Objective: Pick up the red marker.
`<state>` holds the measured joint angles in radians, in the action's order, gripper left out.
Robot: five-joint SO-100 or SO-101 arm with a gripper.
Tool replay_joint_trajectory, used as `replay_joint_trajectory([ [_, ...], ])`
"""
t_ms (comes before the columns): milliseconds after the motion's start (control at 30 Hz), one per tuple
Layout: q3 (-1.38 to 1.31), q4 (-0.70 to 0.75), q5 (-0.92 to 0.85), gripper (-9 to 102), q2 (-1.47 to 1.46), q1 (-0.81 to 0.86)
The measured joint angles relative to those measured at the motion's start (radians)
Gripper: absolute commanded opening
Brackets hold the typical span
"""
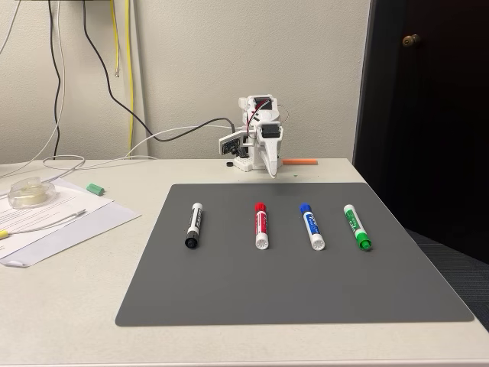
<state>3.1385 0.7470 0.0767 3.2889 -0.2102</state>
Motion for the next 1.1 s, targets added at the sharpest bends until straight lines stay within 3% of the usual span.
replay_joint_trajectory([
  [167, 0.0, 0.0, -0.118, 0, 0.0, 0.0],
  [800, 0.0, -0.021, -0.123, 0, 0.0, 0.017],
  [967, -0.048, -0.137, -0.103, 0, -0.005, 0.104],
  [1100, -0.179, -0.275, -0.221, 0, -0.221, 0.16],
])
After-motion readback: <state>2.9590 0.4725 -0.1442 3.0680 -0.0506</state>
